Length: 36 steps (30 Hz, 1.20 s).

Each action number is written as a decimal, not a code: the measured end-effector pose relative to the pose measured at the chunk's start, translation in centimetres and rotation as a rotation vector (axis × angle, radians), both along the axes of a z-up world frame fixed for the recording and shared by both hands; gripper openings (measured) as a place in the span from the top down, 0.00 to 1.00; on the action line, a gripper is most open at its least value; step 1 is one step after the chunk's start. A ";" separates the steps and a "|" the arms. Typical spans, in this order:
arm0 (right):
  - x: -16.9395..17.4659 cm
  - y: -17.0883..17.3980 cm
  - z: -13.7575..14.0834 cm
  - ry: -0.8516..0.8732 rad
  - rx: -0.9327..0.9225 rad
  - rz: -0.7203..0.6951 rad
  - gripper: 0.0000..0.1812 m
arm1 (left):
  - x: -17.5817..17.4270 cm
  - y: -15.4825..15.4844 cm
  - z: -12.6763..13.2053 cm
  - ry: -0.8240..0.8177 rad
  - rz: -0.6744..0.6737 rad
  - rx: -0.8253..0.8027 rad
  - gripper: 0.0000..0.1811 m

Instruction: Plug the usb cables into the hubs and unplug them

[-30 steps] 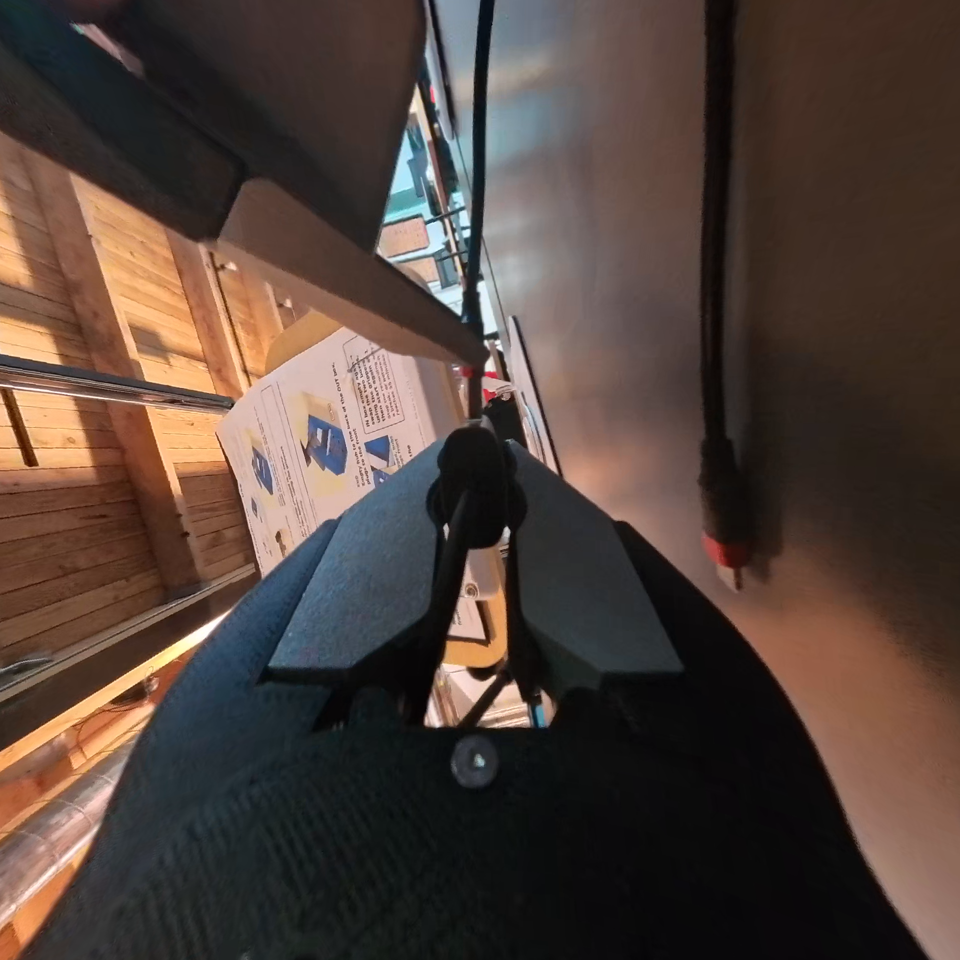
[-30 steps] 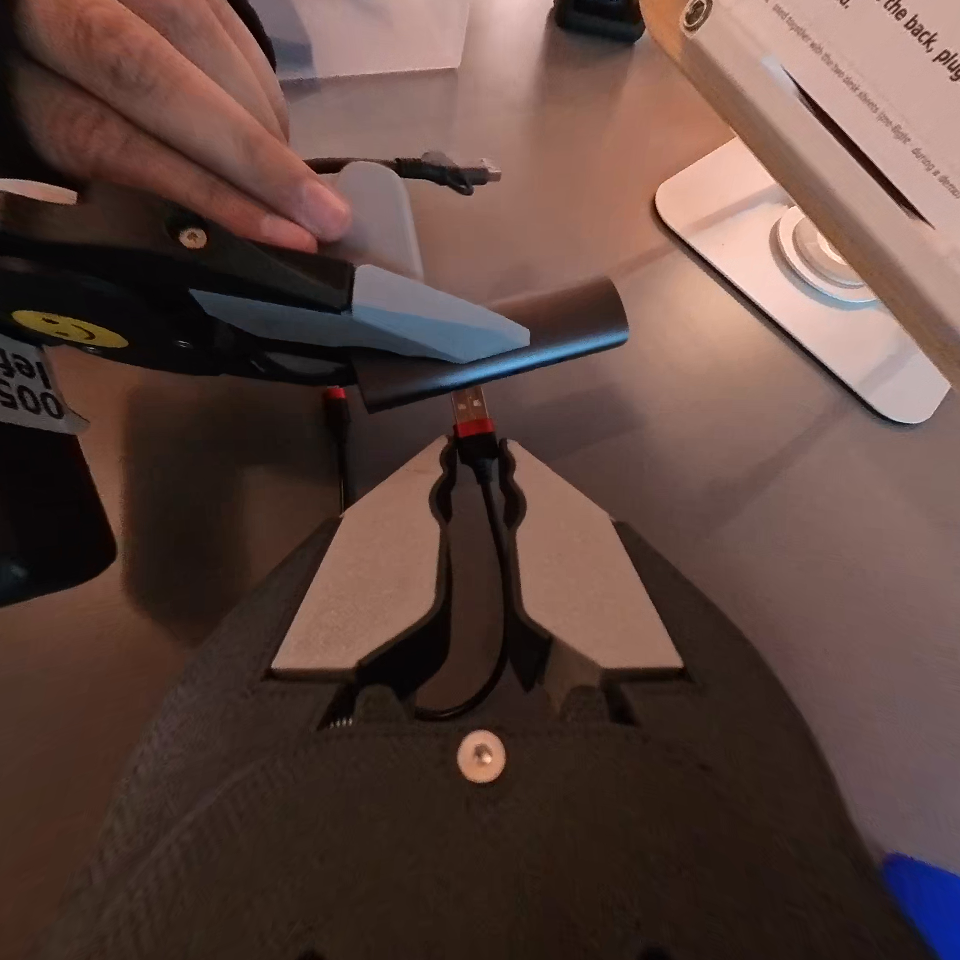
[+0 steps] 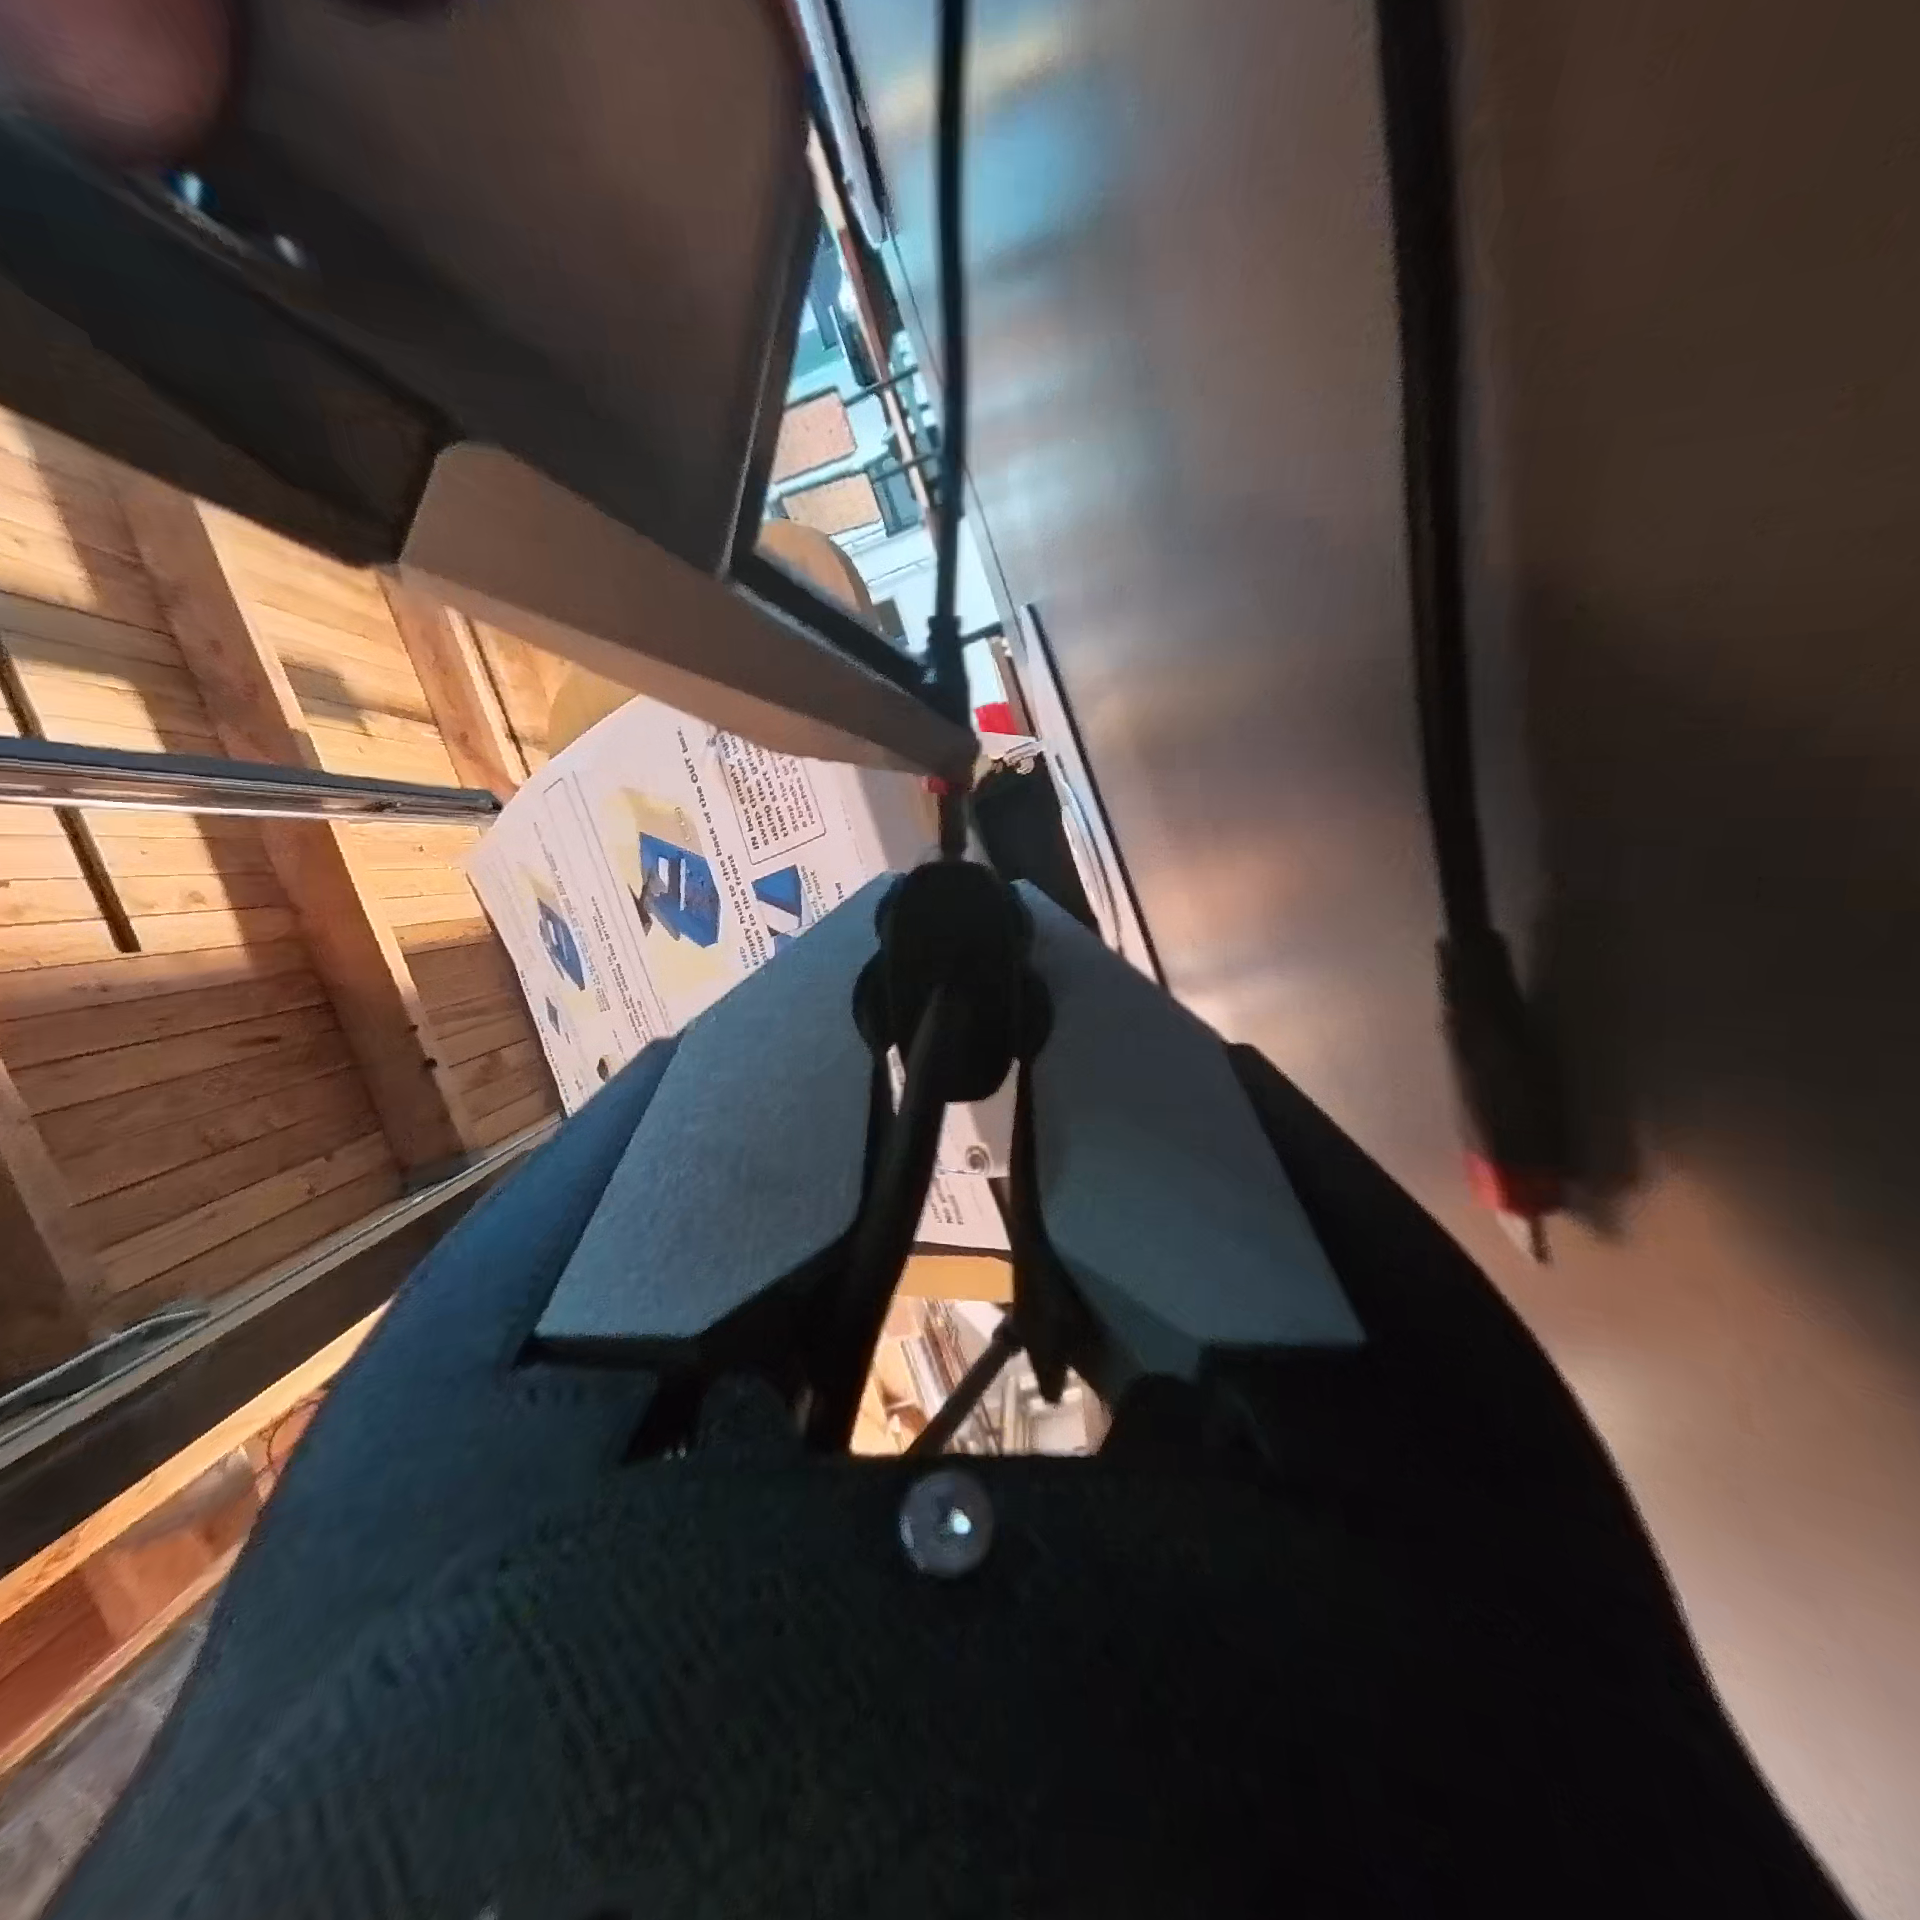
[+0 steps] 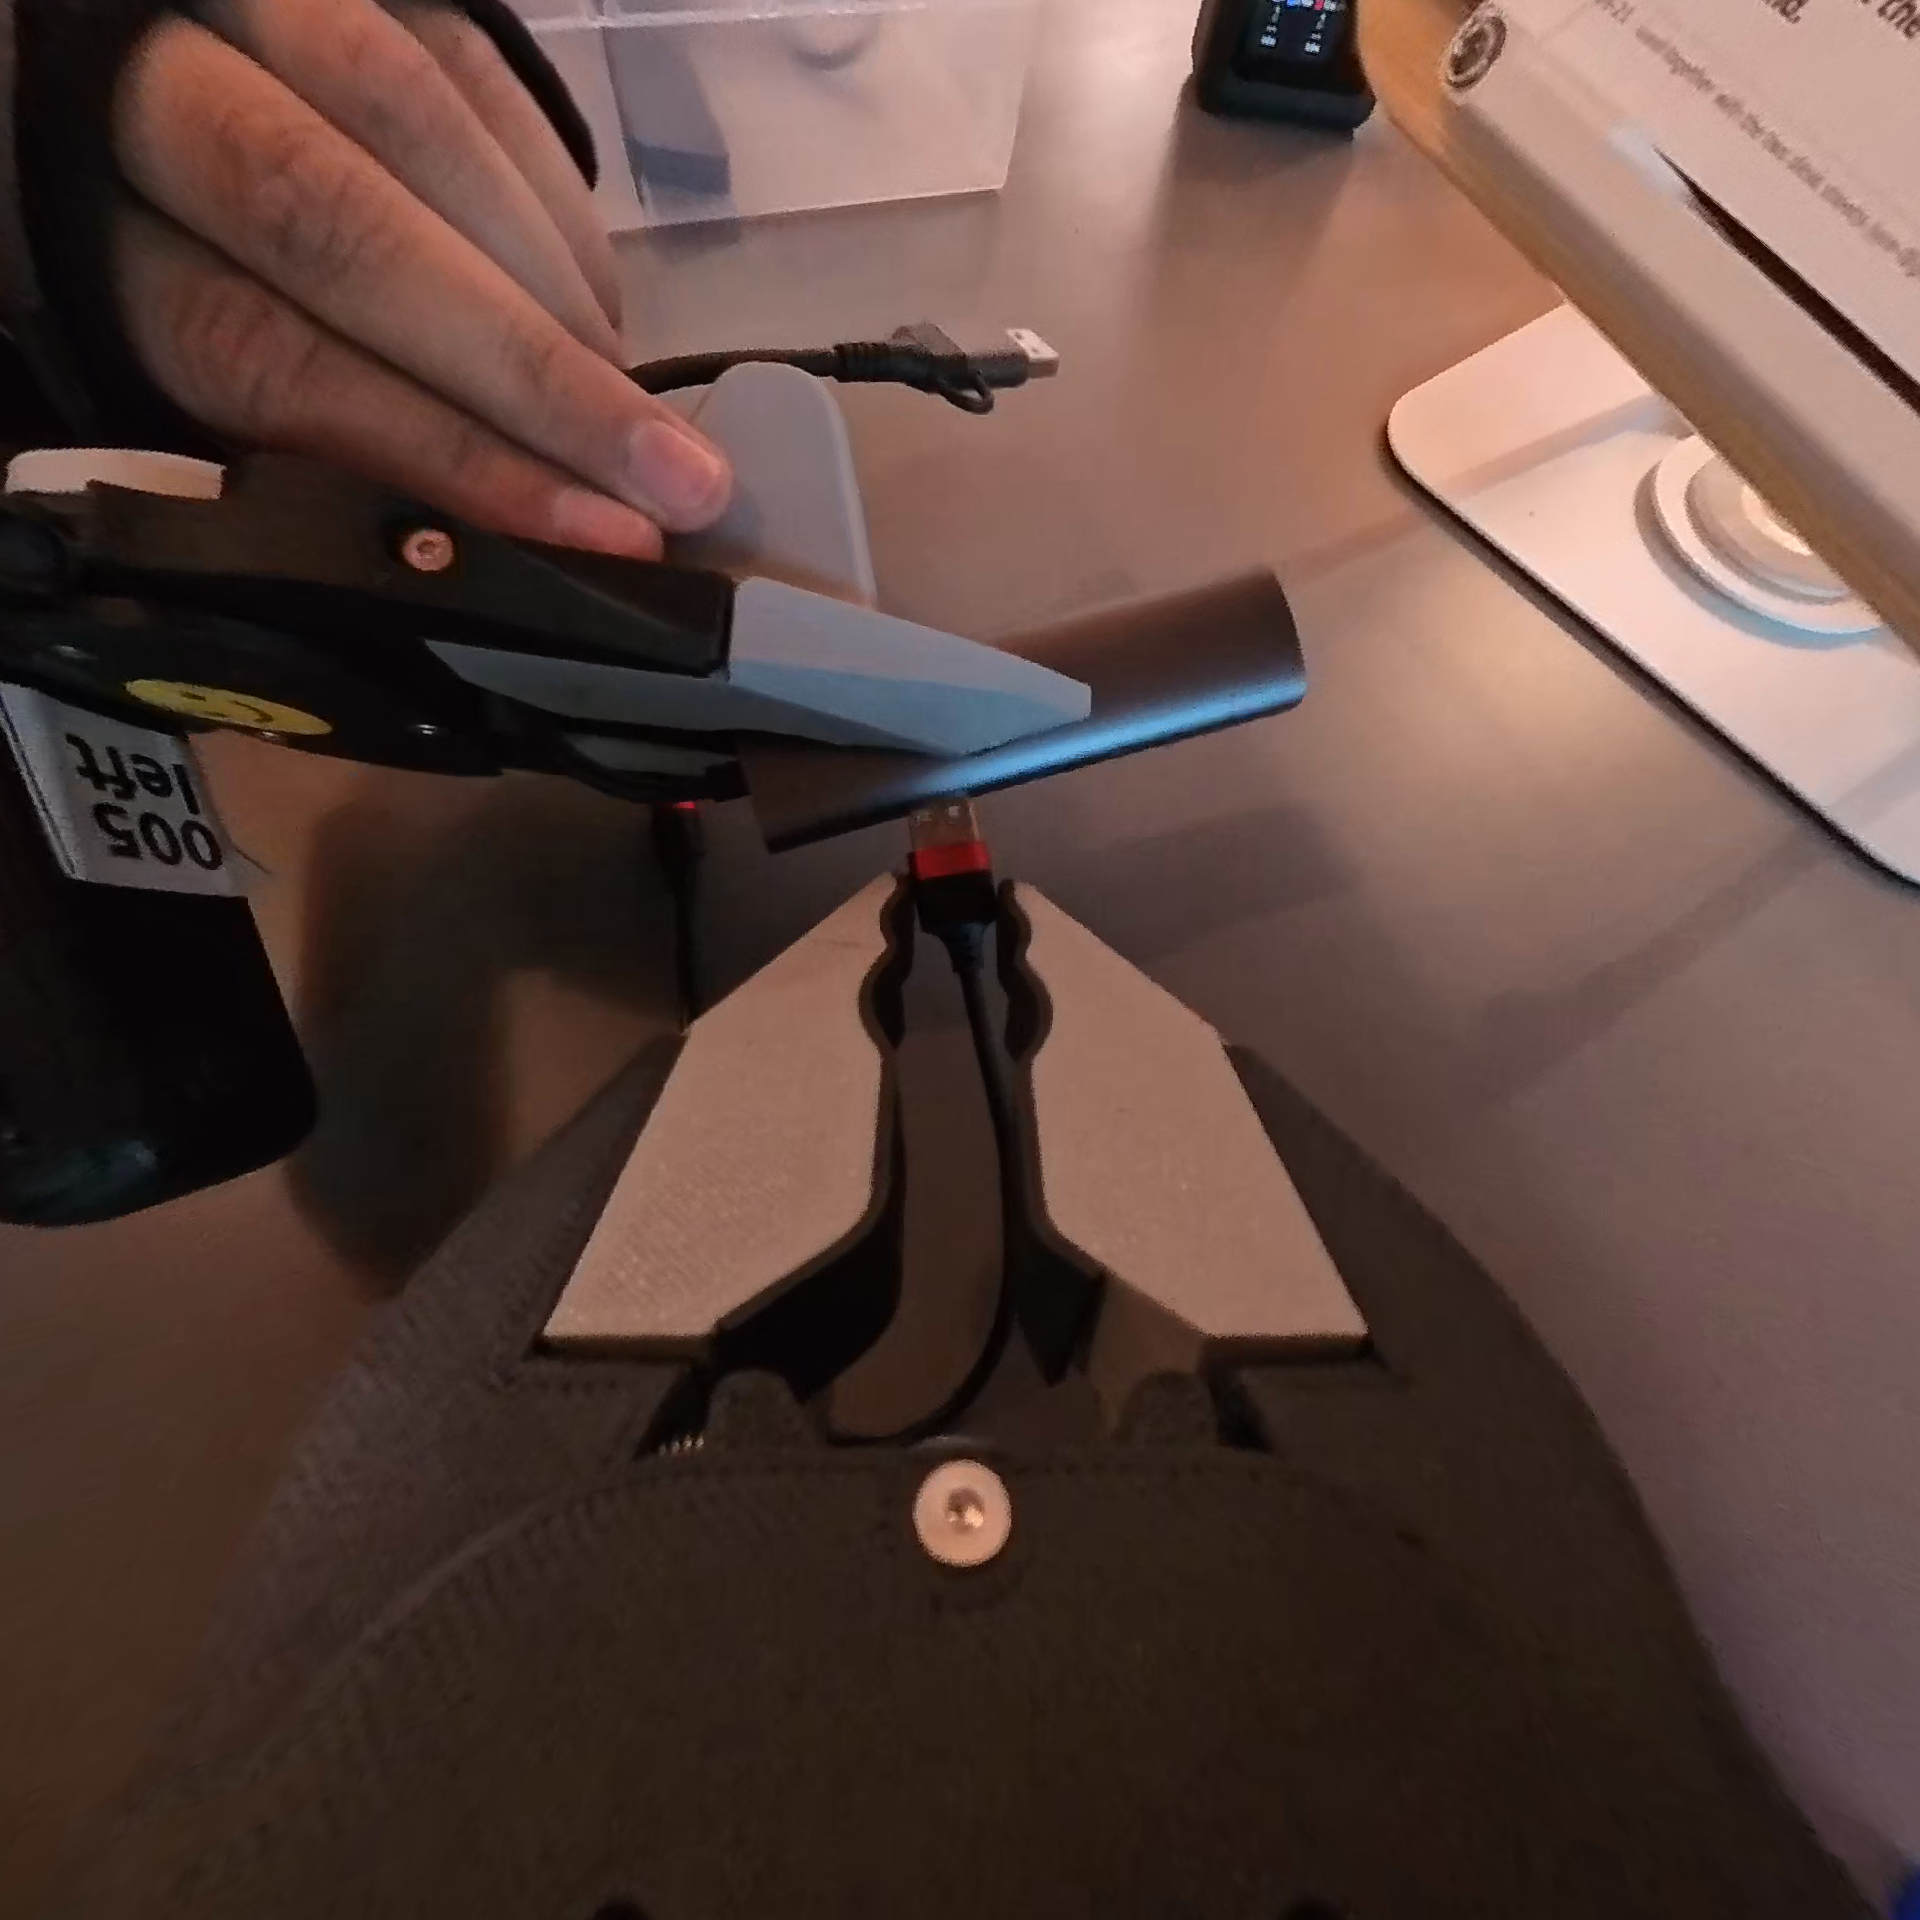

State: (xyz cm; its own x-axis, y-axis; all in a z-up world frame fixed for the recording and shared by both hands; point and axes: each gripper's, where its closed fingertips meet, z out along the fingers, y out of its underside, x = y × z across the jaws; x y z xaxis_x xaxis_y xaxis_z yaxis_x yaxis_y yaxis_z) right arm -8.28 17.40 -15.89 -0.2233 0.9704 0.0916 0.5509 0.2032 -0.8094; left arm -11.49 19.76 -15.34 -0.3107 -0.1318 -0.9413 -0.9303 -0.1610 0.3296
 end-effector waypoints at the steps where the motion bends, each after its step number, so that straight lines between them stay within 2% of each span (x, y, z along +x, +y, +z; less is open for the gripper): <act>1: 0.0 -0.1 0.1 0.008 0.013 0.007 0.93 | 0.0 -0.1 -0.1 0.003 -0.003 -0.006 0.92; 12: 0.3 -1.3 0.7 0.061 0.001 0.108 0.94 | 0.3 -1.0 0.6 -0.096 -0.036 -0.027 0.92; 22: 0.6 -2.3 0.4 0.056 -0.004 0.176 0.94 | 0.7 -1.9 0.6 -0.087 -0.057 -0.039 0.92; 27: 0.7 -2.5 -0.6 0.018 0.059 0.182 0.94 | 0.7 -2.3 -0.3 0.042 -0.045 -0.052 0.92; 36: 0.7 -3.2 -0.3 0.042 0.020 0.222 0.94 | 0.8 -3.0 -0.5 -0.007 -0.063 -0.081 0.92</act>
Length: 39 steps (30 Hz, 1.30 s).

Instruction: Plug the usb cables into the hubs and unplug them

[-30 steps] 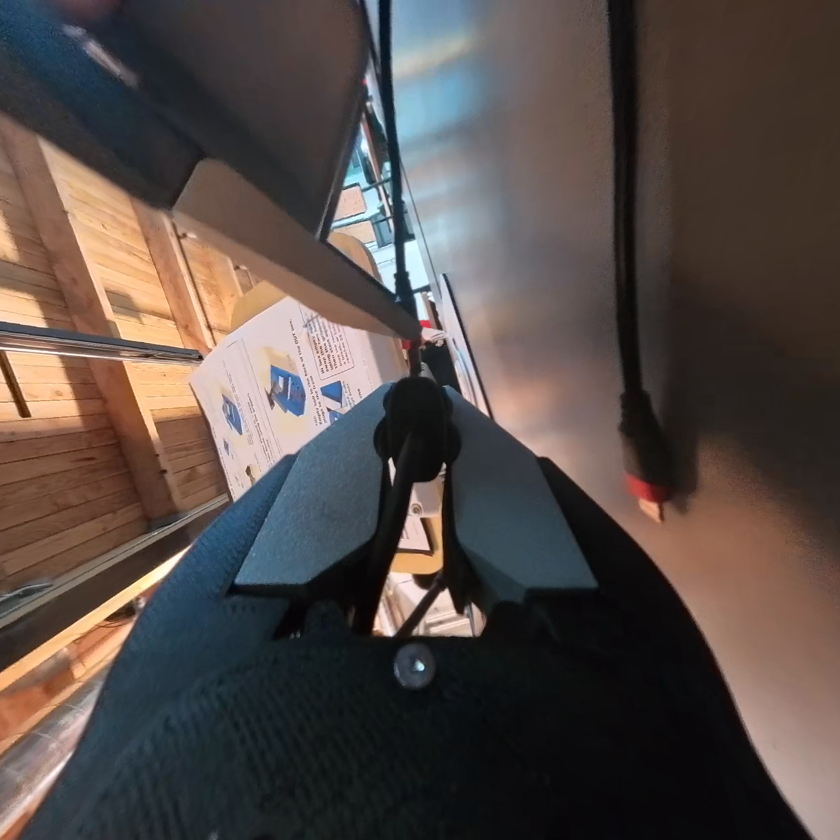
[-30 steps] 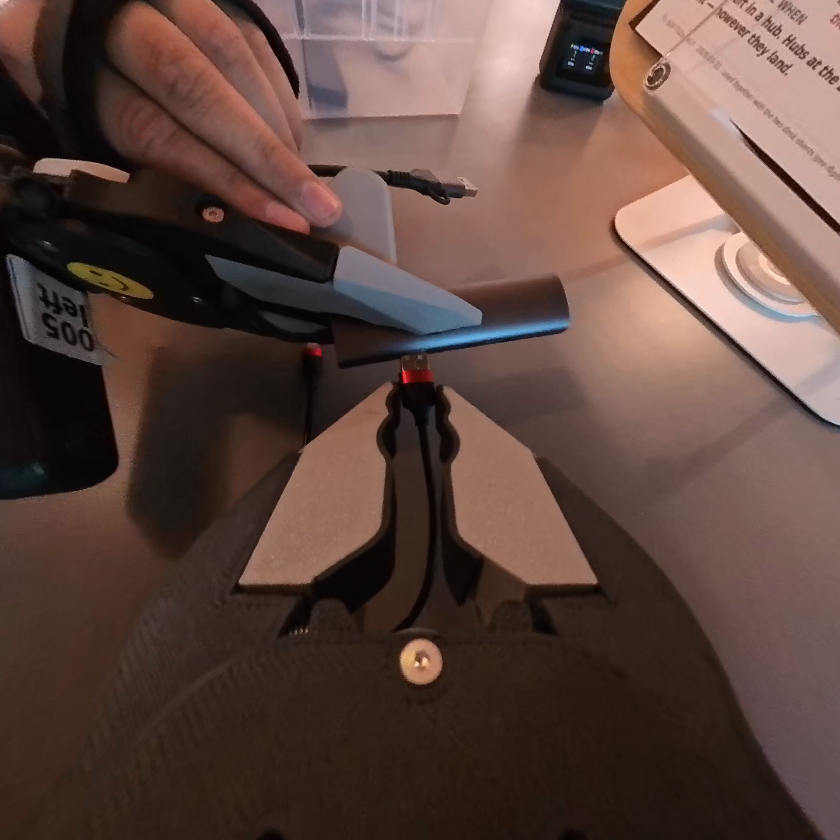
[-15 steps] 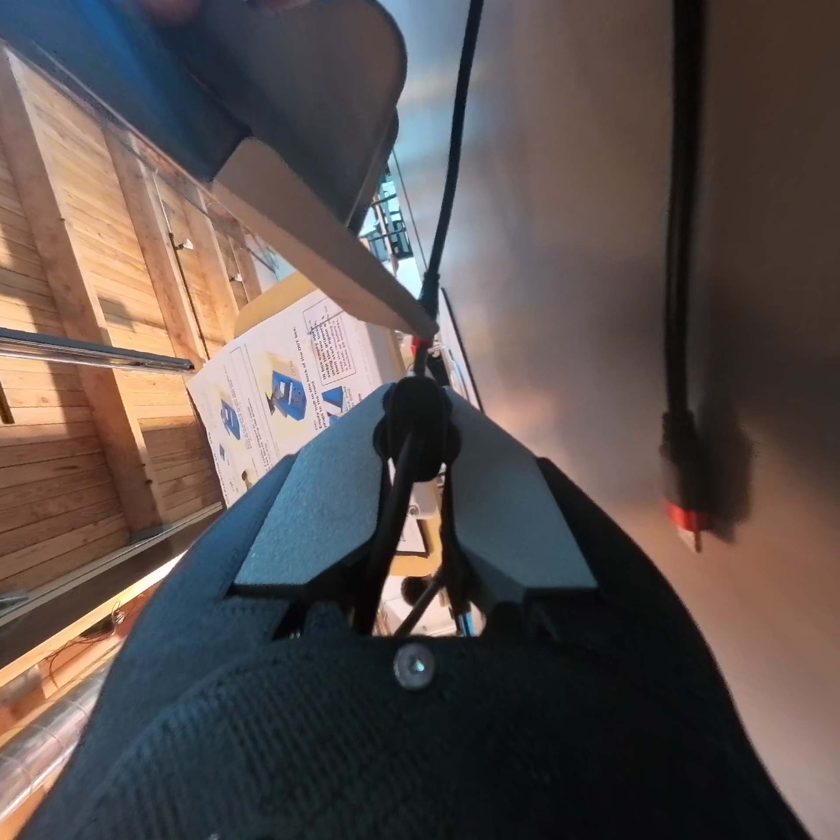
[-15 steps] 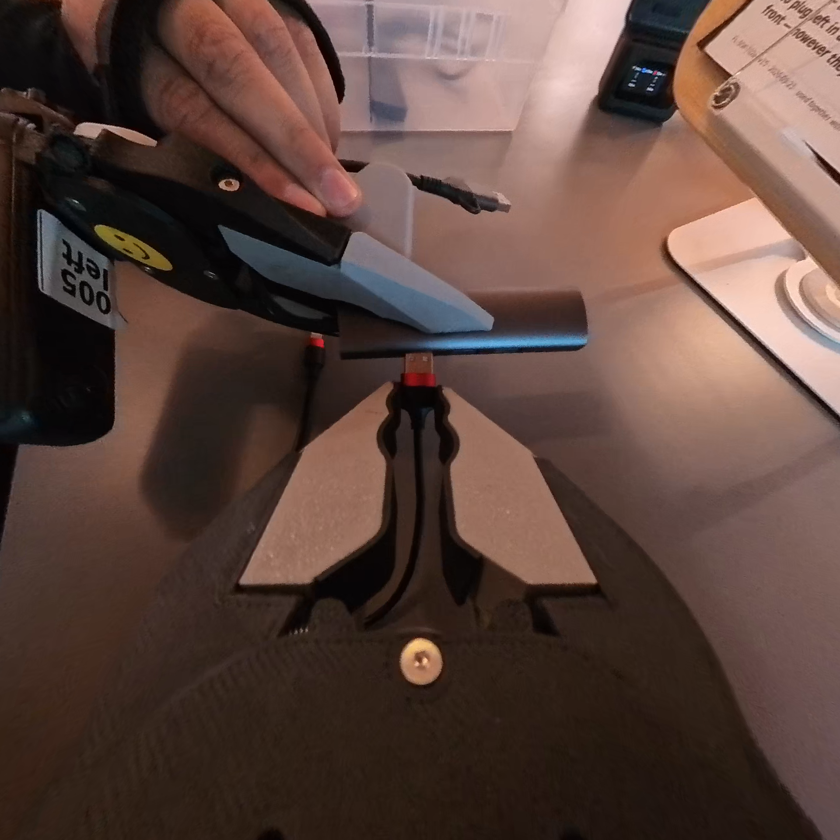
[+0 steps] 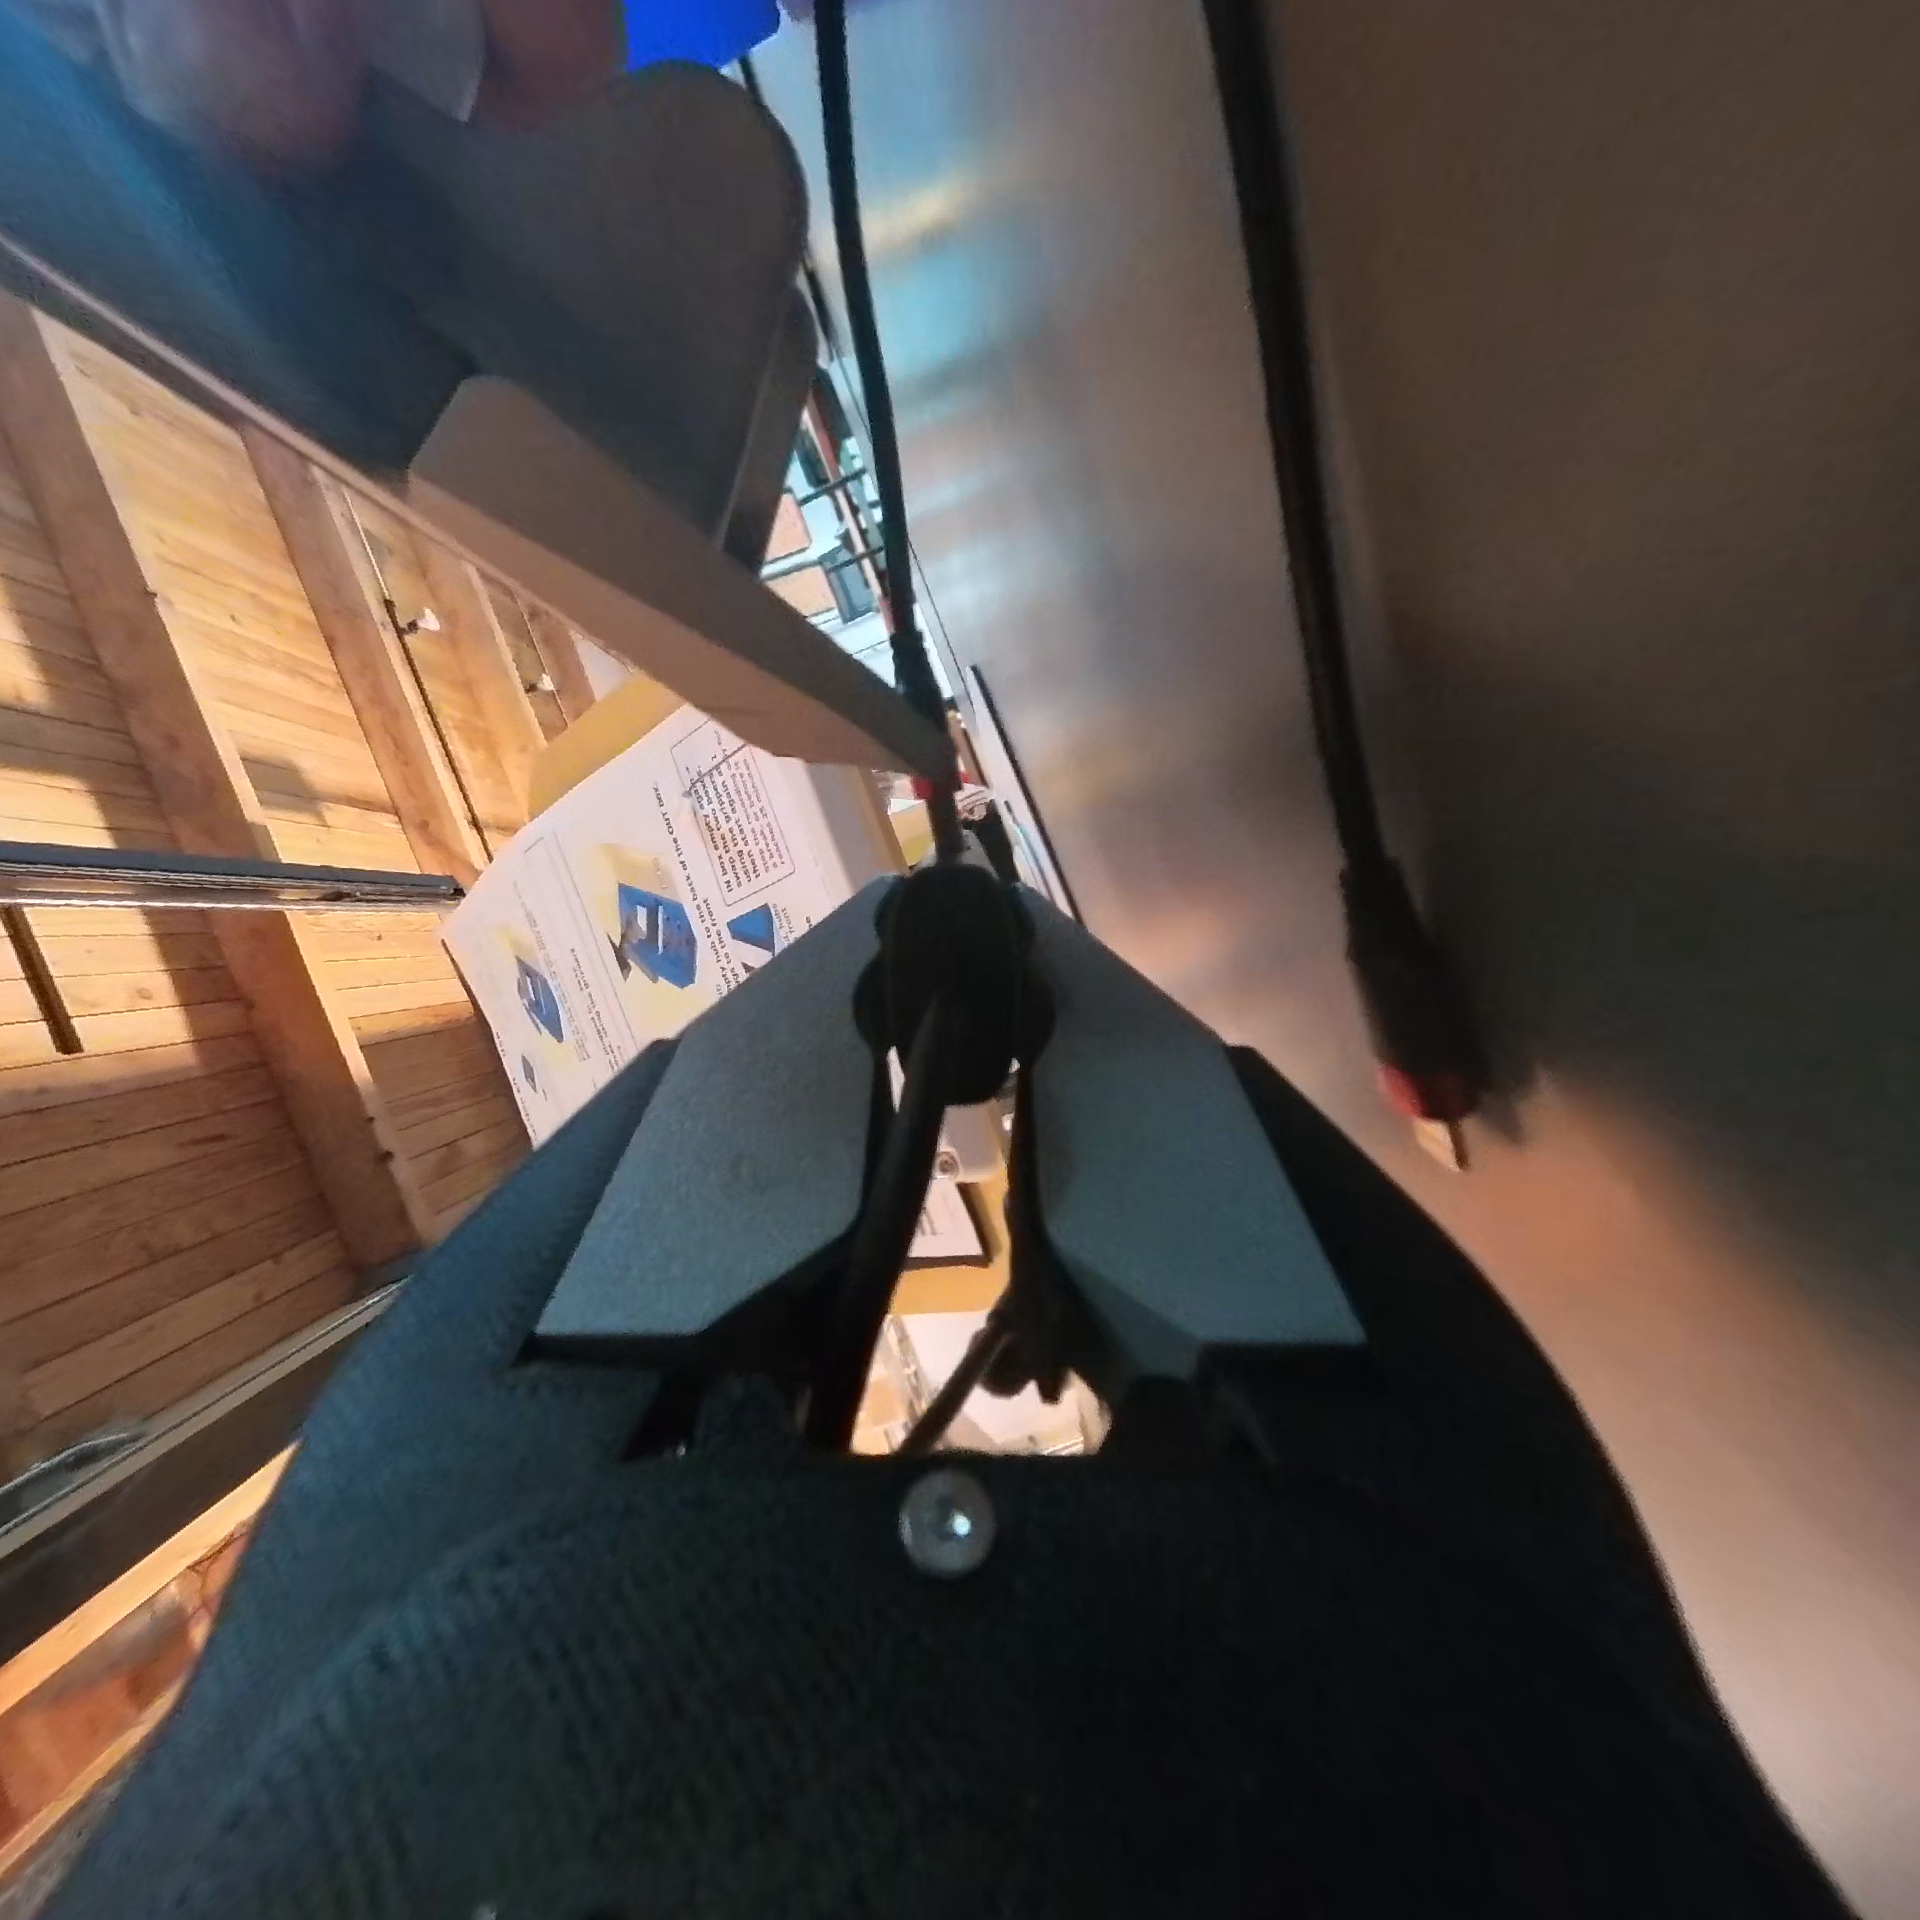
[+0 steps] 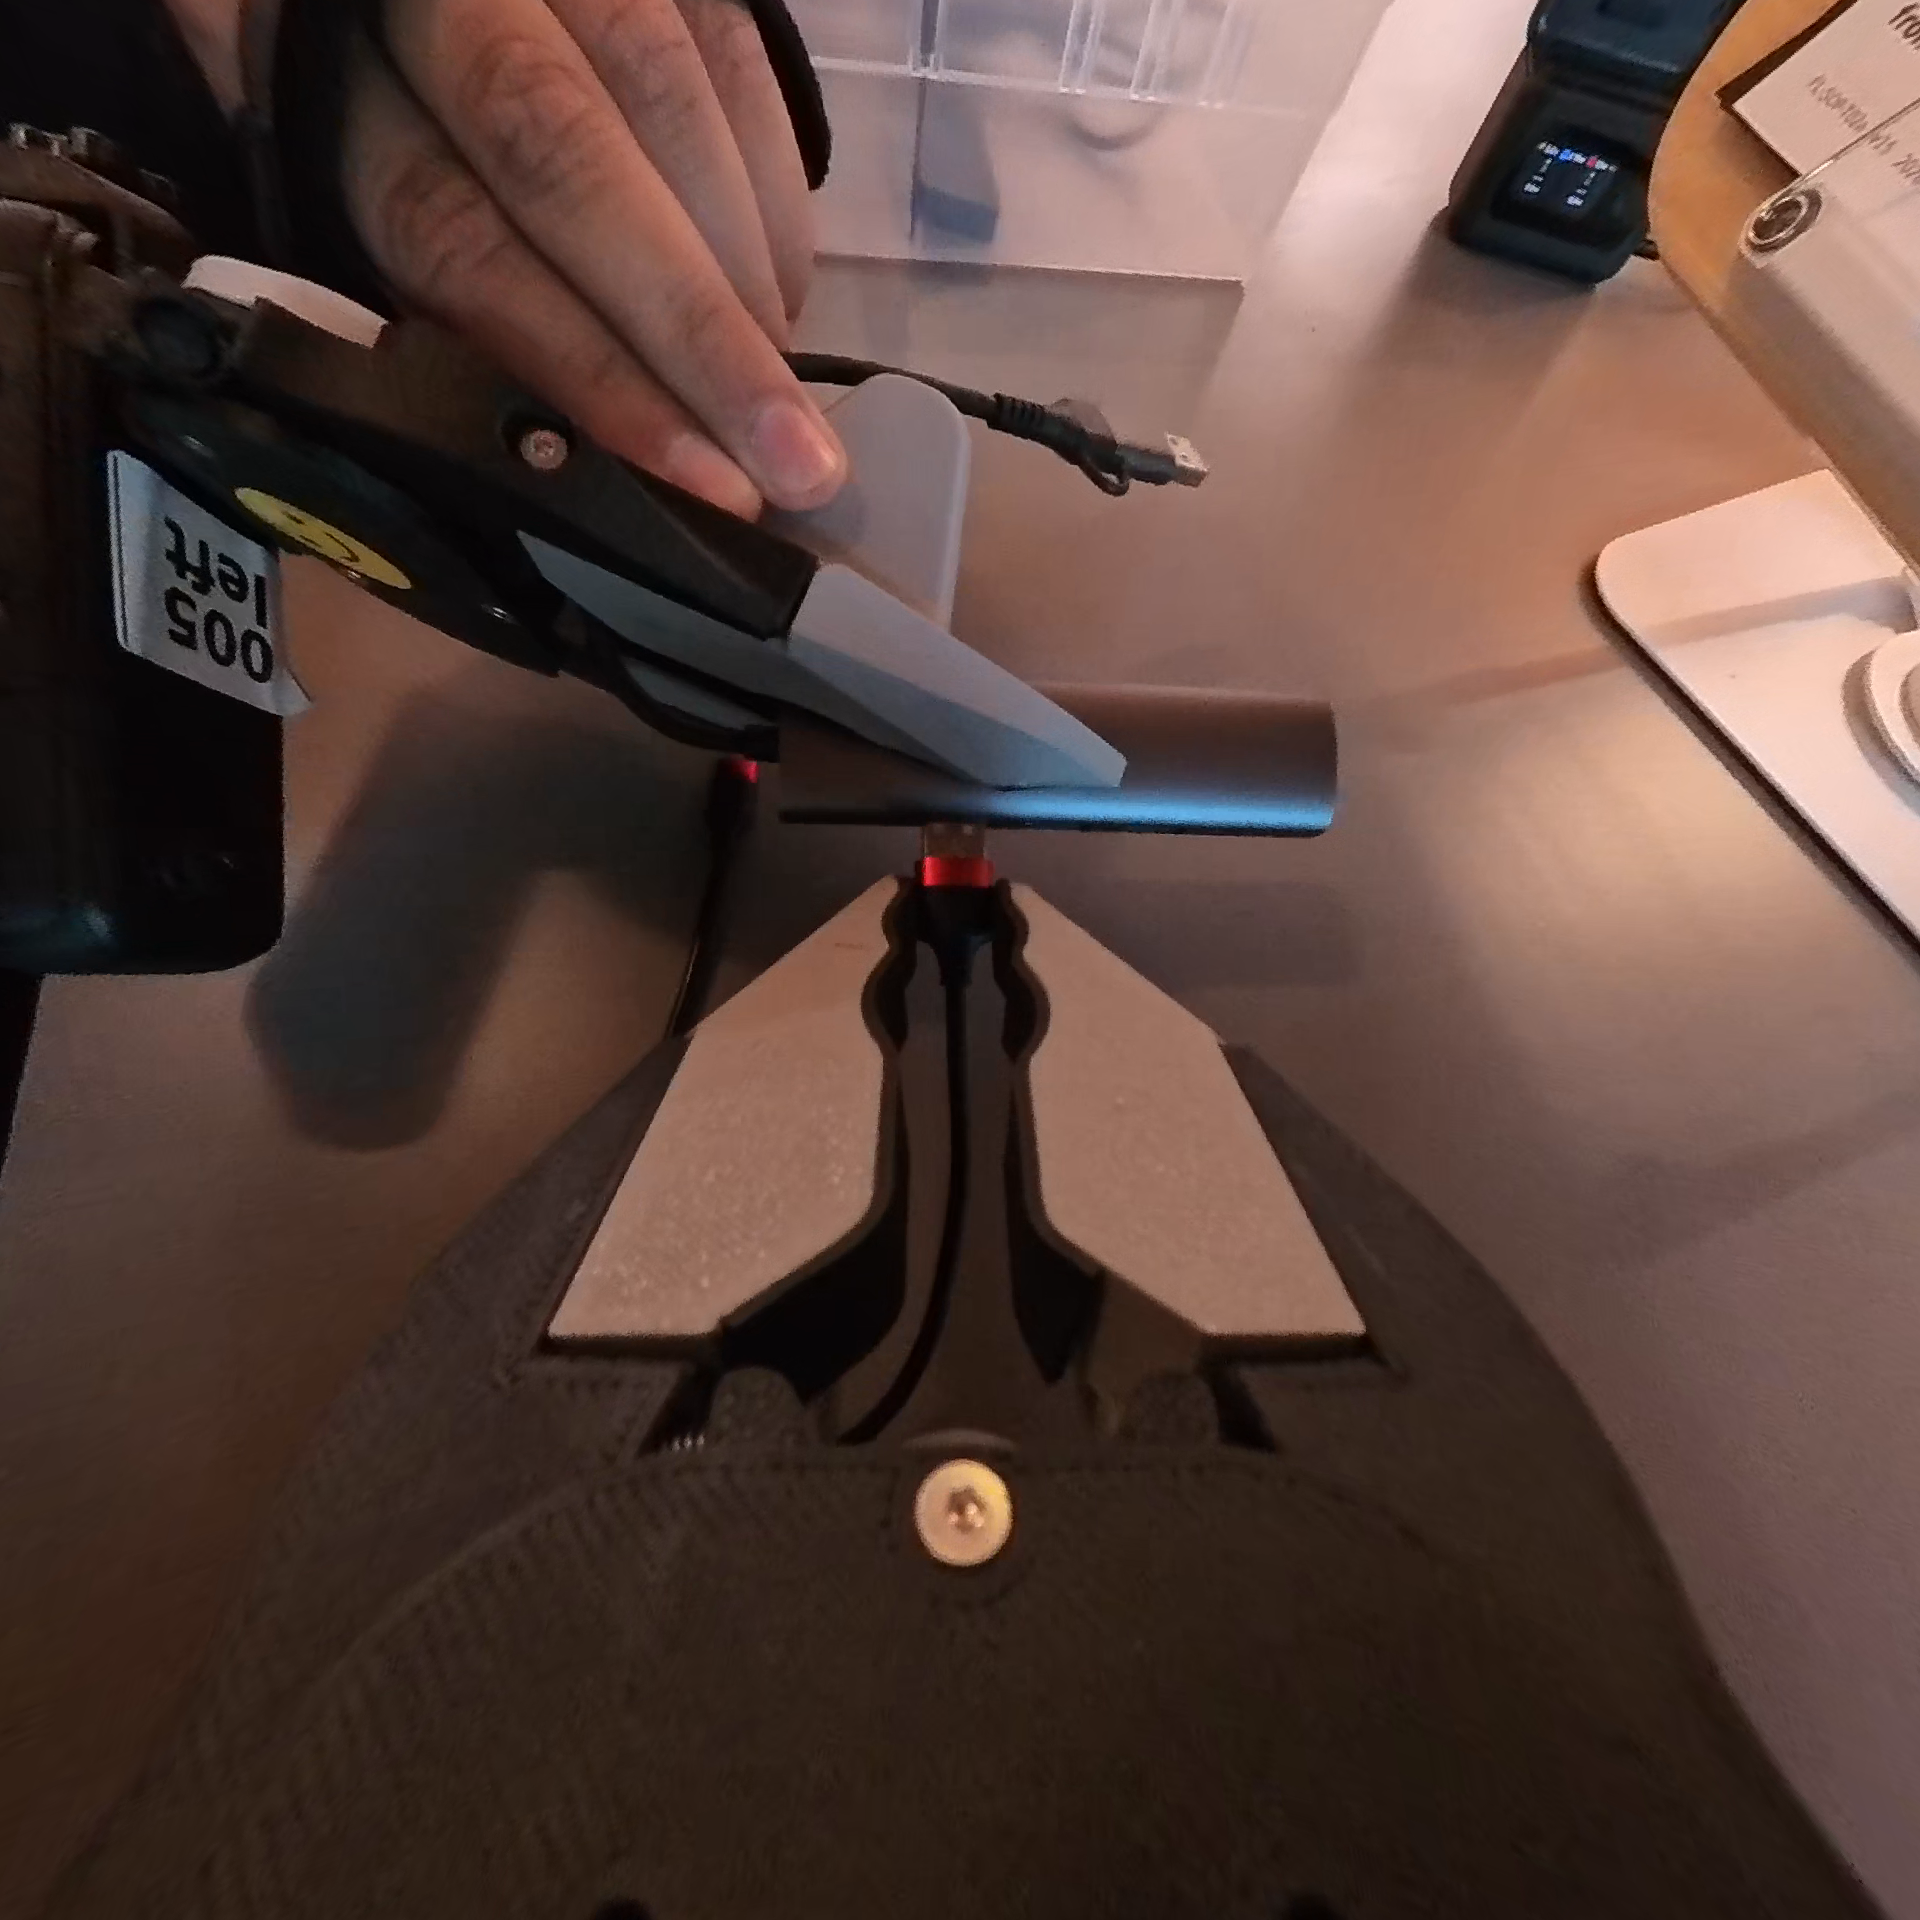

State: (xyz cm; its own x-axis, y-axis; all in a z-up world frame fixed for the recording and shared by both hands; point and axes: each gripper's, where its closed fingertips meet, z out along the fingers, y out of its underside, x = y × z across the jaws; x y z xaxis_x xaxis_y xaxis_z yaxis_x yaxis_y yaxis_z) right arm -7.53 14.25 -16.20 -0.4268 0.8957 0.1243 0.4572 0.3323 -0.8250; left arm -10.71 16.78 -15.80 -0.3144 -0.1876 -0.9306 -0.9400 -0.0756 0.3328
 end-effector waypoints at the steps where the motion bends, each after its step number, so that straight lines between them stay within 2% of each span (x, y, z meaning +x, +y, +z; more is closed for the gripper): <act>1: 0.0 0.0 -0.1 -0.002 -0.005 0.003 0.94 | 0.0 0.0 0.0 -0.001 0.000 -0.003 0.92; 9: -0.2 -0.4 0.4 0.018 -0.076 0.011 0.95 | 0.3 -0.1 0.6 -0.013 0.015 0.024 0.92; 21: -0.6 0.3 0.0 0.015 -0.043 -0.010 0.93 | 0.0 0.4 0.1 -0.043 0.032 0.003 0.92; 24: -1.1 1.0 0.9 0.068 -0.051 -0.032 0.93 | -0.5 1.0 0.7 -0.143 0.049 0.004 0.92; 28: -1.2 2.7 2.4 0.140 -0.048 -0.096 0.81 | -0.6 1.3 1.4 -0.423 0.047 -0.029 0.92; 34: -0.5 5.2 4.9 0.261 0.053 -0.210 0.83 | -1.7 1.2 3.4 -0.757 0.018 -0.040 0.92; 37: -0.3 7.5 4.2 0.216 0.130 -0.320 0.85 | -1.1 0.8 3.9 -0.871 -0.027 -0.071 0.92; 39: -0.2 7.7 3.5 0.188 0.196 -0.326 0.84 | -0.3 0.5 4.4 -0.923 -0.070 -0.085 0.92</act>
